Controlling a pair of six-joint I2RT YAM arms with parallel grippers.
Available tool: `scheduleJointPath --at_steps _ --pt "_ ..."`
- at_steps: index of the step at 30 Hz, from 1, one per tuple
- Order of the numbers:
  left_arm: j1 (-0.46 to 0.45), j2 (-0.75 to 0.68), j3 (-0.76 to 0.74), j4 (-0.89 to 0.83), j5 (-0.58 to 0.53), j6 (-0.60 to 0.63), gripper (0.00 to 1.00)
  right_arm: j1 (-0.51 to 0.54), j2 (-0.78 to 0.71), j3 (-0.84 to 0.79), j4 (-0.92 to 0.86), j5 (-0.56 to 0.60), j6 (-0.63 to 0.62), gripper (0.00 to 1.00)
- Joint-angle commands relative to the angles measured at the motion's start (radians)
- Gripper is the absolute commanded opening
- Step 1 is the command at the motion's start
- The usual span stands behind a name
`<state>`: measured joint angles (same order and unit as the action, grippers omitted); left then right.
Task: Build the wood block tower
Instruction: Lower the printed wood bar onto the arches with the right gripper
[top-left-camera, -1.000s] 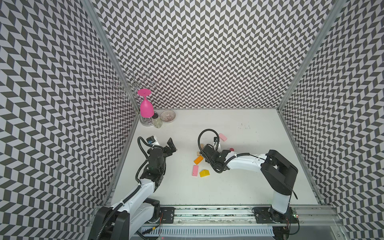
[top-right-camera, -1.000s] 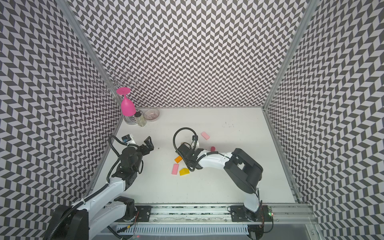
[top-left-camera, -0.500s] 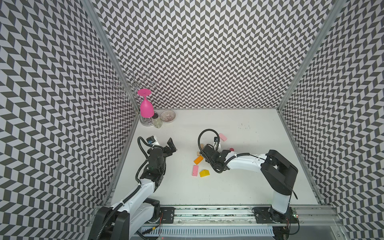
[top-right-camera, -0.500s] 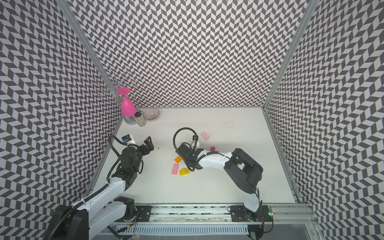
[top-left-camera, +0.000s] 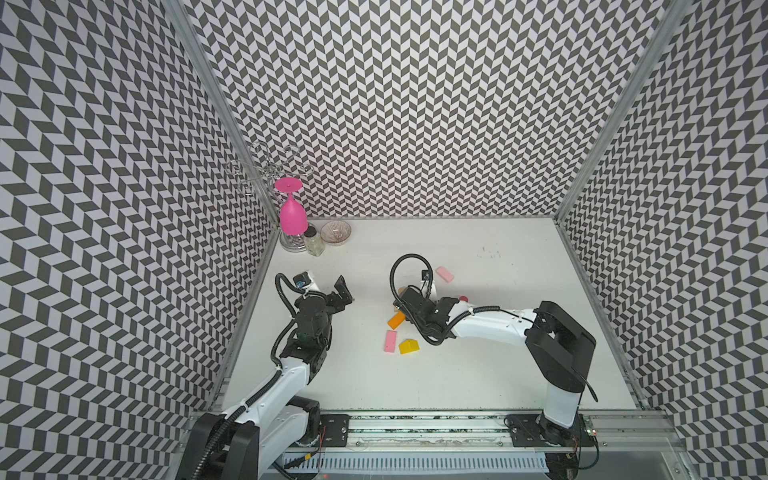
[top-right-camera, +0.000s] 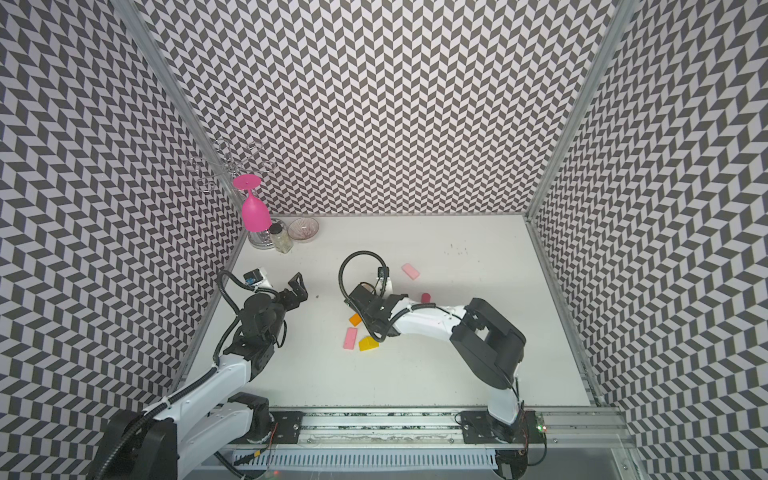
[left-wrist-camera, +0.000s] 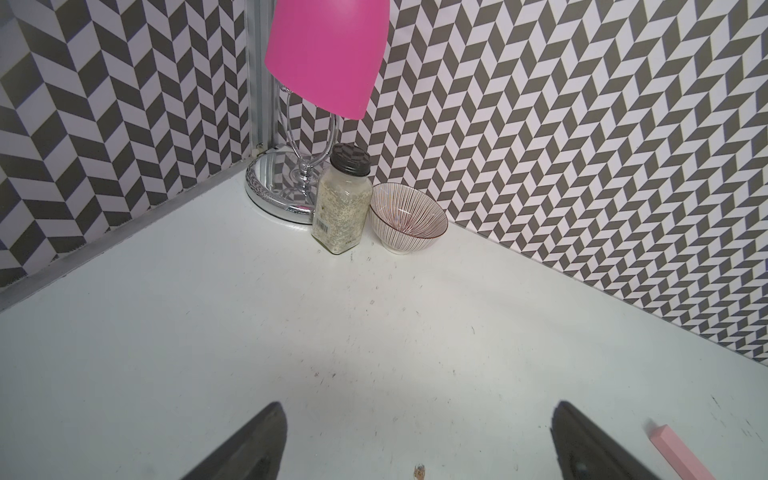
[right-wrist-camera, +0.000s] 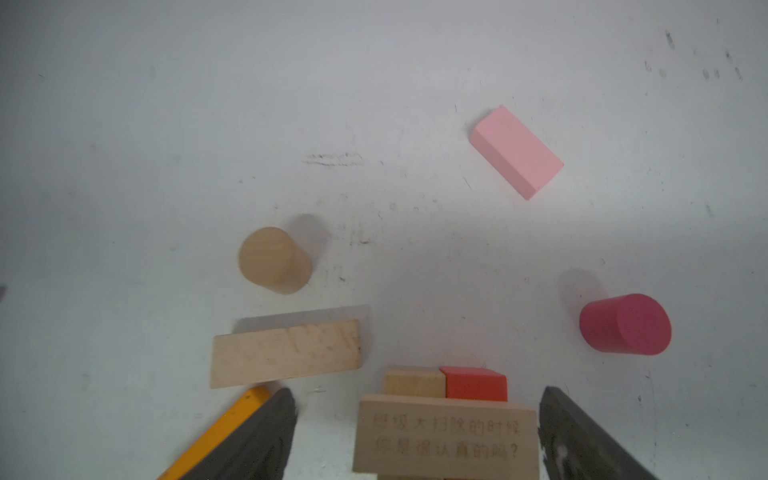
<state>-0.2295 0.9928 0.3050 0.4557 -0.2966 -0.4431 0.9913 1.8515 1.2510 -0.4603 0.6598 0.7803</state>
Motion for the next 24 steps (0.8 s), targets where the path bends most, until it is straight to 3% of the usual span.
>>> scheduleJointPath --at_steps 1,8,13,20,24 --pt "-0.005 -0.011 -0.010 0.027 0.003 -0.002 1.00 0.016 -0.071 0.061 -0.005 0.043 -0.036 0.91" --pt "-0.005 -0.011 -0.010 0.028 0.003 -0.002 1.00 0.016 -0.019 0.112 0.122 -0.112 -0.211 0.92" --pt "-0.005 -0.013 -0.012 0.026 0.003 -0.002 1.00 0.005 0.067 0.223 0.041 -0.124 -0.225 0.95" --pt "-0.005 -0.014 -0.014 0.027 -0.002 -0.003 1.00 -0.044 0.150 0.288 0.013 -0.268 -0.225 0.96" --pt "-0.005 -0.014 -0.012 0.024 -0.010 -0.006 1.00 -0.047 0.205 0.327 -0.020 -0.274 -0.205 0.96"
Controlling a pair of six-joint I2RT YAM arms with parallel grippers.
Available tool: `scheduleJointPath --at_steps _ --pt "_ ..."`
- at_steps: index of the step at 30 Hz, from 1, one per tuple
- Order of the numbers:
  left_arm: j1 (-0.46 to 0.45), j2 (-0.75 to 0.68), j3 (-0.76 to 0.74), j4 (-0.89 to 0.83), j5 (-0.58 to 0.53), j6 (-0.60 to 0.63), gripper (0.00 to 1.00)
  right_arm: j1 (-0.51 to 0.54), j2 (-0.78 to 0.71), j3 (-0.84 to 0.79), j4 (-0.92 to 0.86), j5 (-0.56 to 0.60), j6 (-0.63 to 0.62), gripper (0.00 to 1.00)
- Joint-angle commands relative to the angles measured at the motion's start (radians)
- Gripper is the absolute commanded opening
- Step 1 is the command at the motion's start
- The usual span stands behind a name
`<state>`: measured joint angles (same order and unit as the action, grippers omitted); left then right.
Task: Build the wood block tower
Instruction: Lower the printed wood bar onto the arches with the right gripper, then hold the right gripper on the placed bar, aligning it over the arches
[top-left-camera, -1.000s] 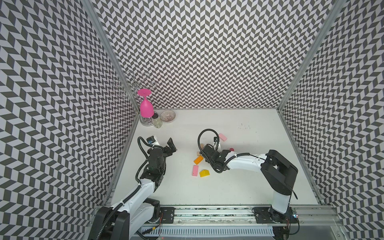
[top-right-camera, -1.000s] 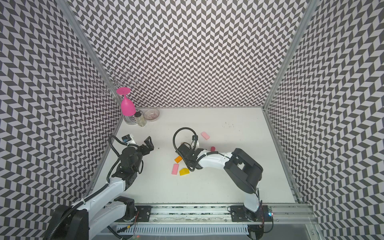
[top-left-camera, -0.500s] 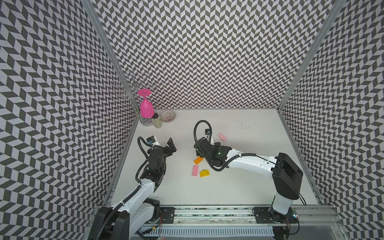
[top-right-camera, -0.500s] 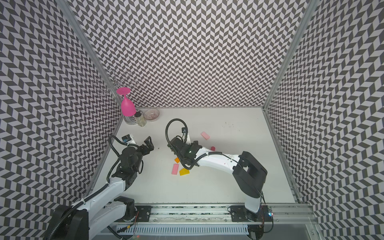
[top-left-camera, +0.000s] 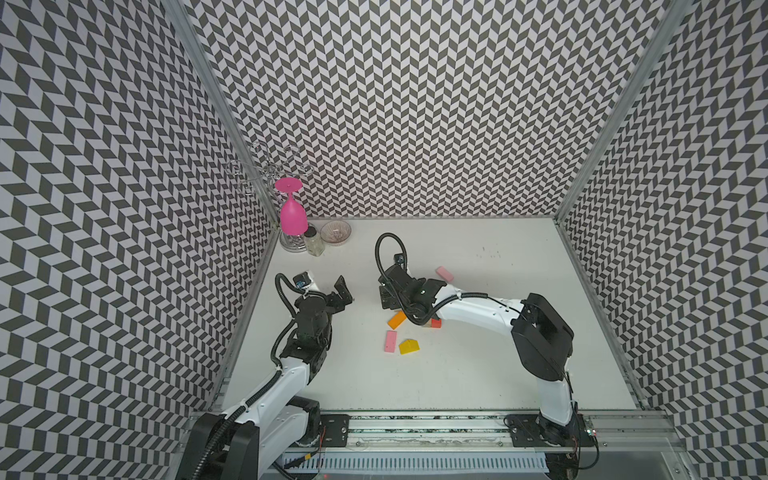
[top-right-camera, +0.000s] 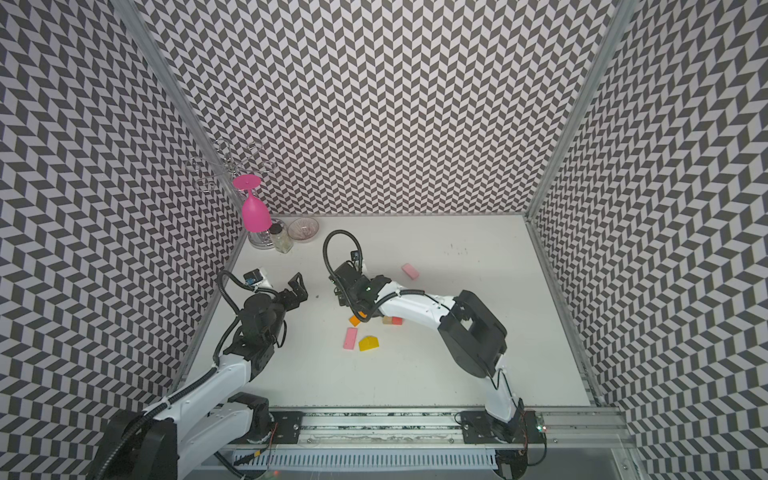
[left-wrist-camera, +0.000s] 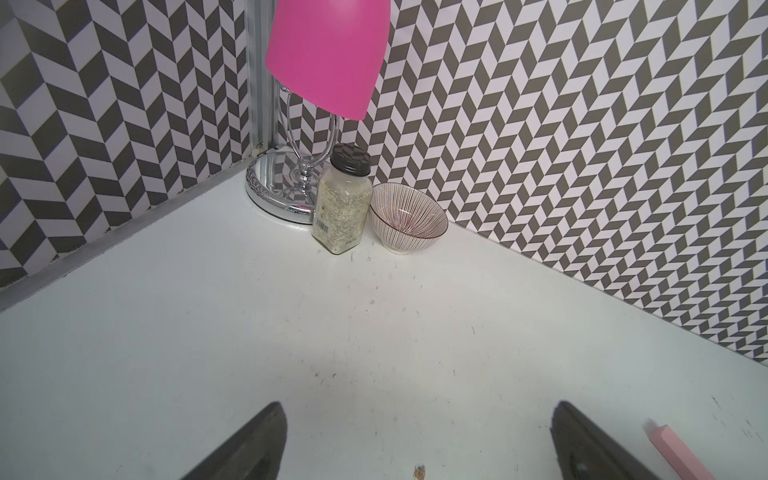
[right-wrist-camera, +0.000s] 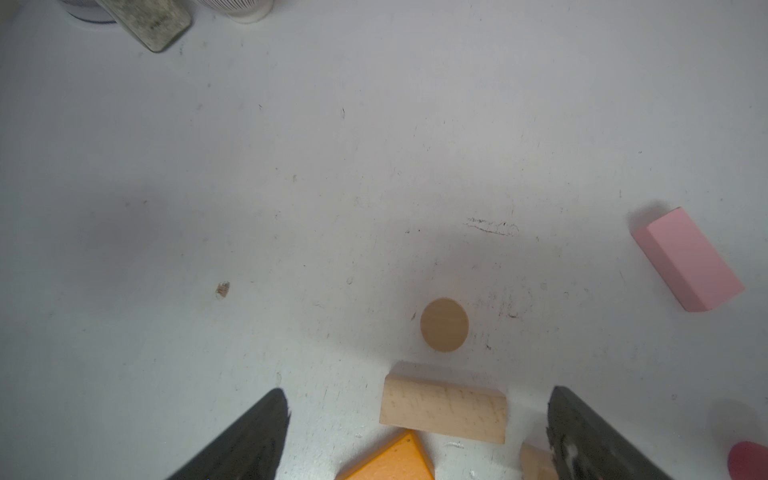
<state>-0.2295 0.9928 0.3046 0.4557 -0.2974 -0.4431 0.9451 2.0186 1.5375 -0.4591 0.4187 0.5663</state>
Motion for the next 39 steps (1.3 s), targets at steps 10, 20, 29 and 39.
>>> scheduleJointPath --at_steps 10,20,29,39 --pt "-0.005 -0.015 -0.012 0.024 -0.009 -0.006 1.00 -0.029 0.181 0.183 -0.169 -0.060 0.064 0.96" --pt "-0.005 -0.020 -0.015 0.023 -0.009 -0.005 1.00 -0.040 0.247 0.281 -0.307 -0.081 0.141 0.97" --pt "-0.005 -0.025 -0.018 0.026 -0.009 -0.006 1.00 -0.041 0.295 0.348 -0.369 -0.091 0.186 1.00" --pt "-0.005 -0.027 -0.019 0.027 -0.009 -0.006 1.00 -0.041 0.319 0.386 -0.420 -0.063 0.202 1.00"
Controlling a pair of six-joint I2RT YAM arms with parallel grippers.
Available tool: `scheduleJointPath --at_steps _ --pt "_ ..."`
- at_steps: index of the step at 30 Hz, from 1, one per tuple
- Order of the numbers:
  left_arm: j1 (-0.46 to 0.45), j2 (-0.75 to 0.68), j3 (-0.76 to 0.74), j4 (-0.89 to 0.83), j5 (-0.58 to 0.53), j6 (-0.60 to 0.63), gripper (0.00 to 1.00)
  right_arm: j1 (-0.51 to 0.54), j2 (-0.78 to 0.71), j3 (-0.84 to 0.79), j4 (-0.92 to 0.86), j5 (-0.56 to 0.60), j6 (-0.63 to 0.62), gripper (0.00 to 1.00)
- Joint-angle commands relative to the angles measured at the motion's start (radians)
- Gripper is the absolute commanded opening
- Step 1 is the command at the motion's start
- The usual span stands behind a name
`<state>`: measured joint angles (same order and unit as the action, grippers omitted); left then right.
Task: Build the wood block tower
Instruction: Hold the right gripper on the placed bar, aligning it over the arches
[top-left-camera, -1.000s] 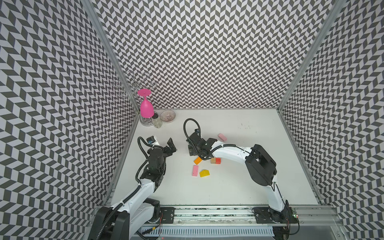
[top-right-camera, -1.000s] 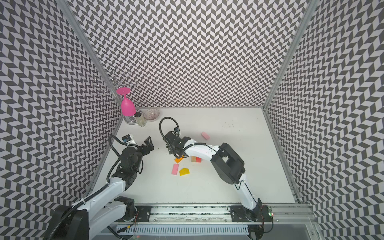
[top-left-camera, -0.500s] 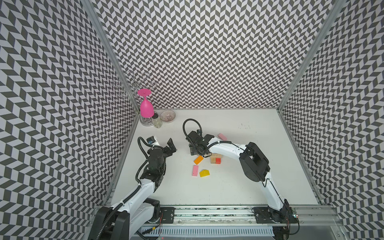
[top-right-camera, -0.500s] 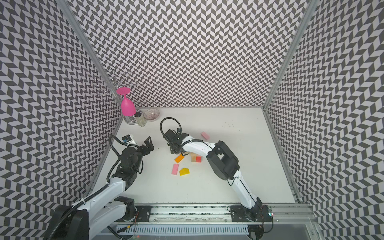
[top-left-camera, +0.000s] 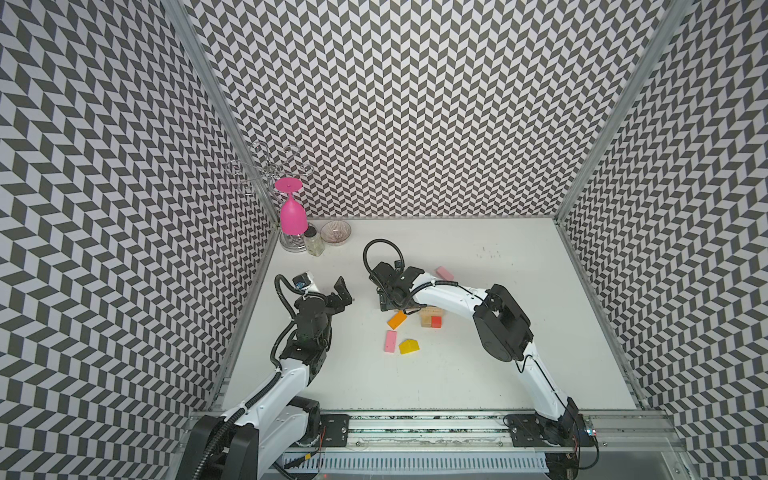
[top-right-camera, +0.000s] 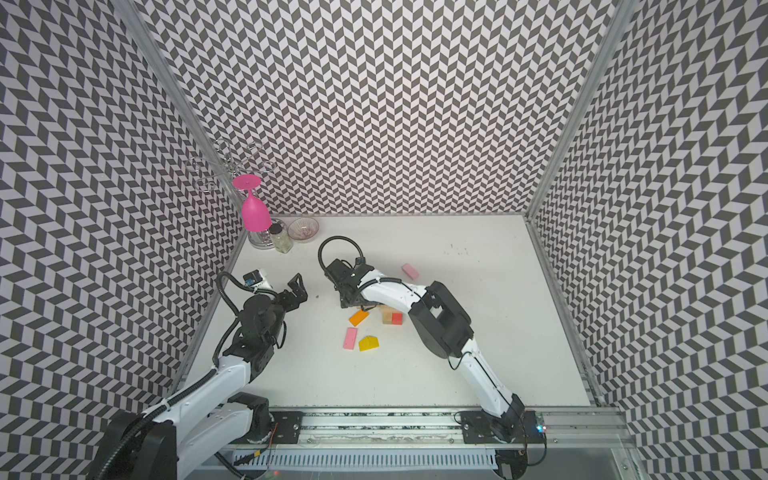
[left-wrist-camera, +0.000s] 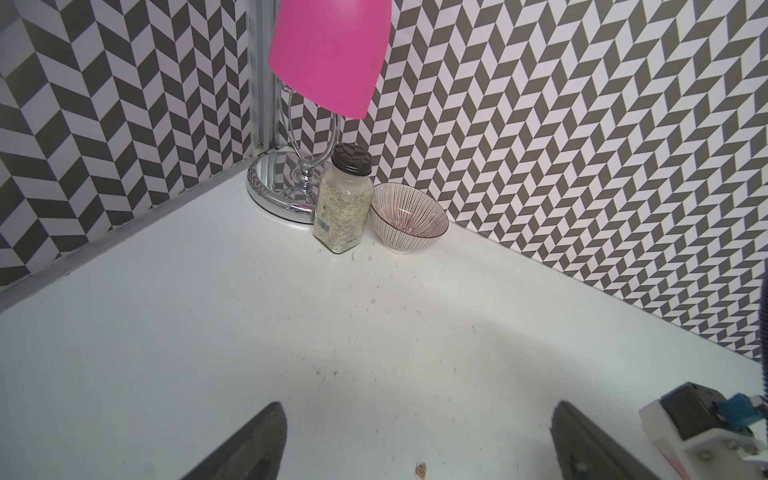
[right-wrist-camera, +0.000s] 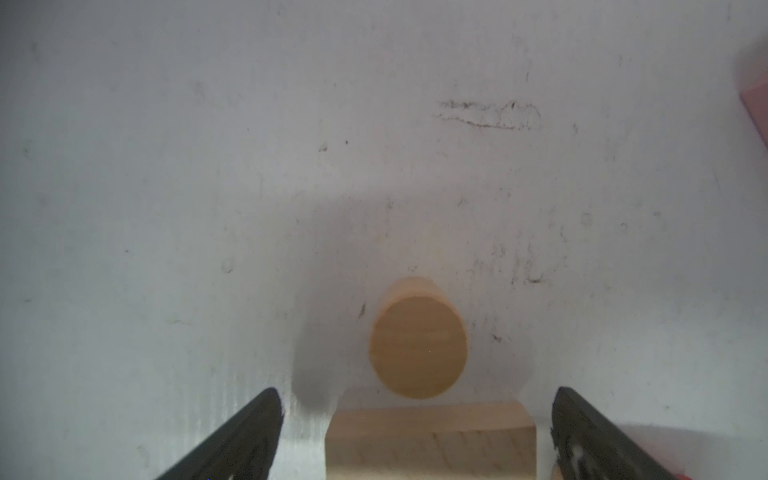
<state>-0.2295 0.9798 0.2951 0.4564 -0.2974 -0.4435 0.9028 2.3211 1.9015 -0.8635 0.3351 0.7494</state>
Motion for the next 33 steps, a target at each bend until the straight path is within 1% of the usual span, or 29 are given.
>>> scheduleJointPath --at_steps 1,9,11,17,20,24,28,33 --pt "-0.005 -0.014 -0.010 0.026 -0.009 -0.006 1.00 0.003 0.017 0.022 -0.014 0.017 0.017 0.99" --pt "-0.005 -0.016 -0.011 0.026 -0.009 -0.005 1.00 0.003 -0.008 -0.030 0.054 -0.026 -0.015 1.00" --pt "-0.005 -0.015 -0.011 0.026 -0.009 -0.005 1.00 0.002 -0.018 -0.043 0.071 -0.034 -0.024 0.96" --pt "-0.005 -0.015 -0.011 0.027 -0.009 -0.006 1.00 0.004 -0.021 -0.047 0.077 -0.042 -0.030 0.92" --pt "-0.005 -0.015 -0.011 0.027 -0.009 -0.006 1.00 0.004 -0.020 -0.045 0.081 -0.045 -0.034 0.87" --pt "-0.005 -0.015 -0.011 0.026 -0.009 -0.006 1.00 0.004 -0.022 -0.042 0.078 -0.035 -0.035 0.84" --pt "-0.005 -0.014 -0.011 0.027 -0.009 -0.006 1.00 0.004 -0.031 -0.041 0.087 -0.038 -0.052 0.73" --pt "-0.005 -0.015 -0.011 0.028 -0.009 -0.006 1.00 0.016 -0.053 -0.032 0.081 -0.011 -0.067 0.71"
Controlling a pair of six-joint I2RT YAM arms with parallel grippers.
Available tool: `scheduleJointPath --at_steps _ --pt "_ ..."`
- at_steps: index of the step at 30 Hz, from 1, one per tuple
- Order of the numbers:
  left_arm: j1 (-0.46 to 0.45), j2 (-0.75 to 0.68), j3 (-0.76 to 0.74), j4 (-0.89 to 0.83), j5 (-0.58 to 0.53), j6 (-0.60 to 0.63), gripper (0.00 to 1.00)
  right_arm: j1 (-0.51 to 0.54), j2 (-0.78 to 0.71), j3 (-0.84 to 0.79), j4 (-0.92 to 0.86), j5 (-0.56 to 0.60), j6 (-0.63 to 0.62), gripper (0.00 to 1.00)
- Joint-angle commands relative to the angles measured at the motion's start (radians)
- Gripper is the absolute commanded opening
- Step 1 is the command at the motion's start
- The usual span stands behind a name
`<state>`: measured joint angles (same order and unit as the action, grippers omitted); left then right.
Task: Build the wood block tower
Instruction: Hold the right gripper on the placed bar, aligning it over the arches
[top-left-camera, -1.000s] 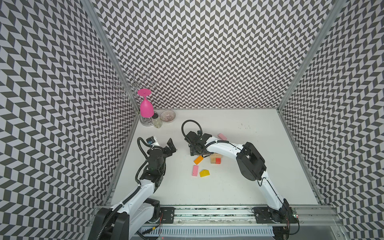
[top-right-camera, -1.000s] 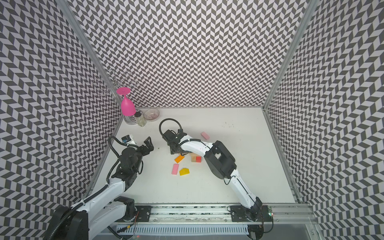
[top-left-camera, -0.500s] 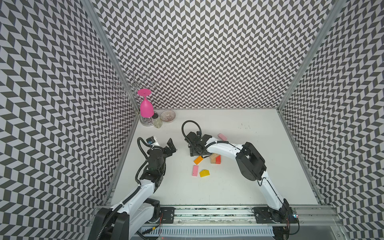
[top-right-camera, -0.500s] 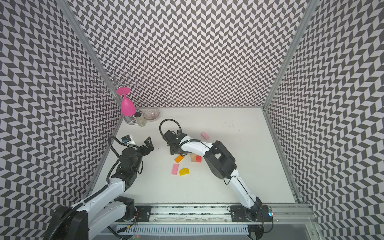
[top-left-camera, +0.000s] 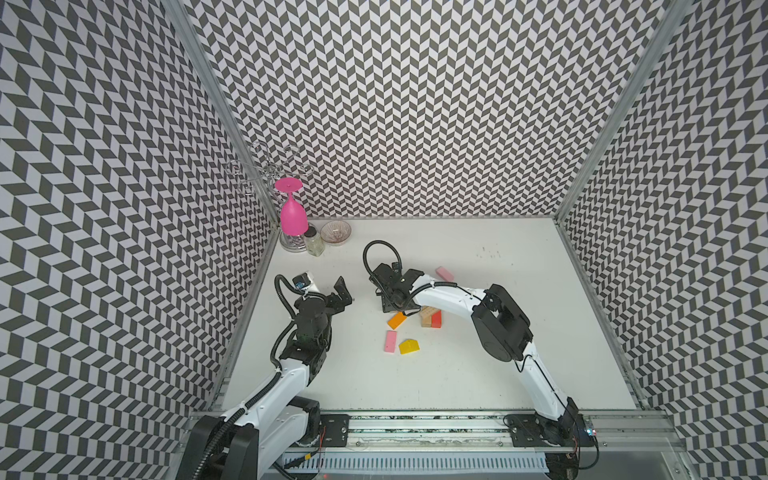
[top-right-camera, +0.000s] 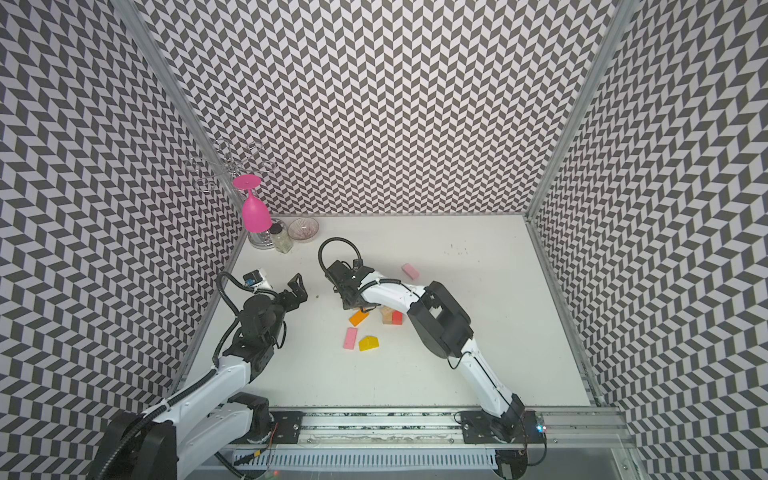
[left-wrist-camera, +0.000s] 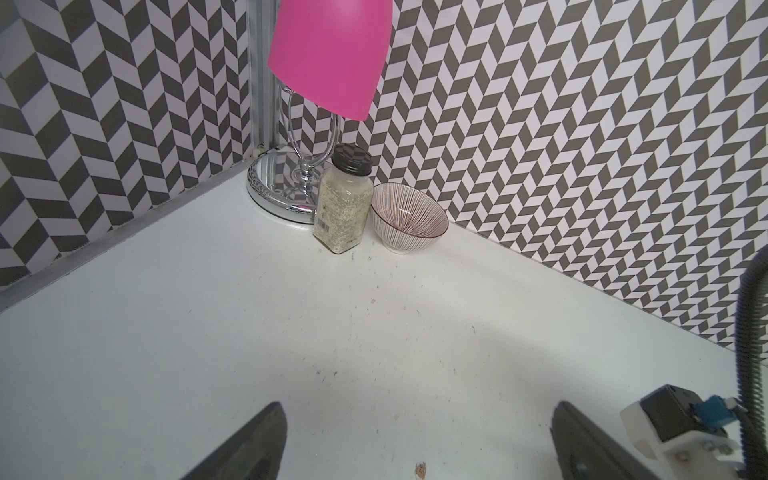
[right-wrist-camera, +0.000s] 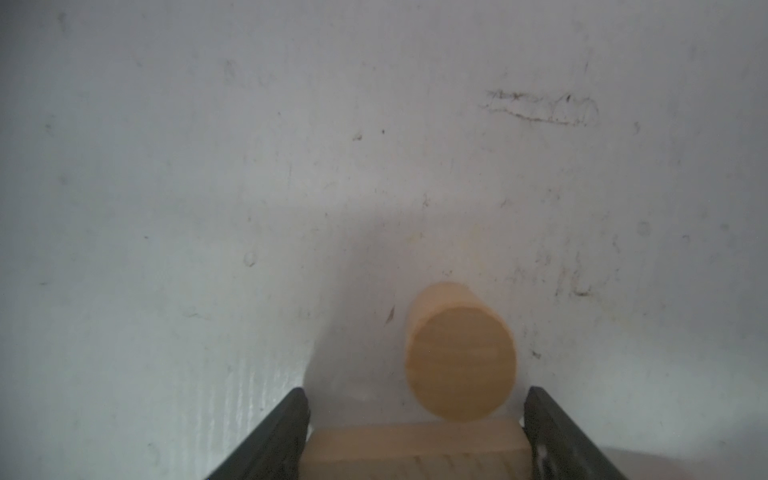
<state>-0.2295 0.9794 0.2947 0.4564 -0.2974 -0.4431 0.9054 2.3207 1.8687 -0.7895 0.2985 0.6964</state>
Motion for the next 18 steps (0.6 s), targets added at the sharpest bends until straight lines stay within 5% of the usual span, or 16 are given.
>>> scheduleJointPath --at_steps 1,12,18 --pt "-0.005 -0.015 -0.011 0.028 -0.009 -0.006 1.00 0.019 -0.061 0.003 0.005 0.035 -0.018 0.71" --pt "-0.005 -0.012 -0.009 0.027 -0.009 -0.006 1.00 0.079 -0.230 -0.052 0.012 0.091 -0.096 0.69" --pt "-0.005 -0.011 -0.009 0.028 -0.009 -0.006 1.00 0.107 -0.426 -0.269 0.088 0.115 -0.127 0.67"
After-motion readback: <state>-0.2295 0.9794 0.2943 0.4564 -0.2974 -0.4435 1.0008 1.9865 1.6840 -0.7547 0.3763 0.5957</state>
